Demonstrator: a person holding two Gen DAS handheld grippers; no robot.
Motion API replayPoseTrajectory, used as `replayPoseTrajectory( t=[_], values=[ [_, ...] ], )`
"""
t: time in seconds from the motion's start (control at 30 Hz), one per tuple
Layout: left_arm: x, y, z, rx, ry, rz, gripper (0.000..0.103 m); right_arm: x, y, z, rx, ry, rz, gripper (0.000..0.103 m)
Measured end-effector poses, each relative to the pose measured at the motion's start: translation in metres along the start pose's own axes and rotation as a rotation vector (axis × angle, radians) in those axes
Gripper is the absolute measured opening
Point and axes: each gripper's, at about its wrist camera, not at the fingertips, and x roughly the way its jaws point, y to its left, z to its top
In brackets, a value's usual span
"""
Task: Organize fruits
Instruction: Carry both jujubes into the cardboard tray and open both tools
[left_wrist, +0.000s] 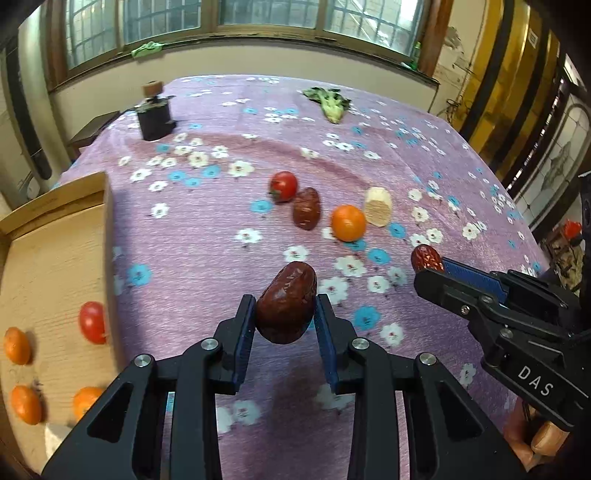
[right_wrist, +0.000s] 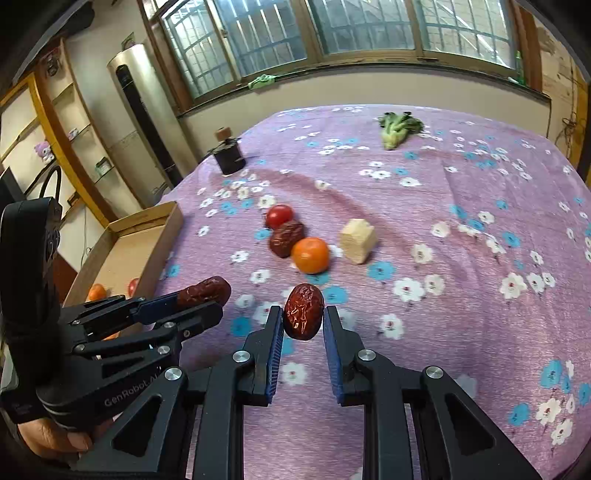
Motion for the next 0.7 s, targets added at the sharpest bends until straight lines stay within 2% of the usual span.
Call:
replayPoseTrajectory(
  t=[0.7],
  values=[
    [-0.034, 0.079, -0.012, -0.115, -0.032, 0.09, 0.03, 0.021, 0.089, 0.008, -0.13, 0.024, 0.099, 0.022]
  ],
)
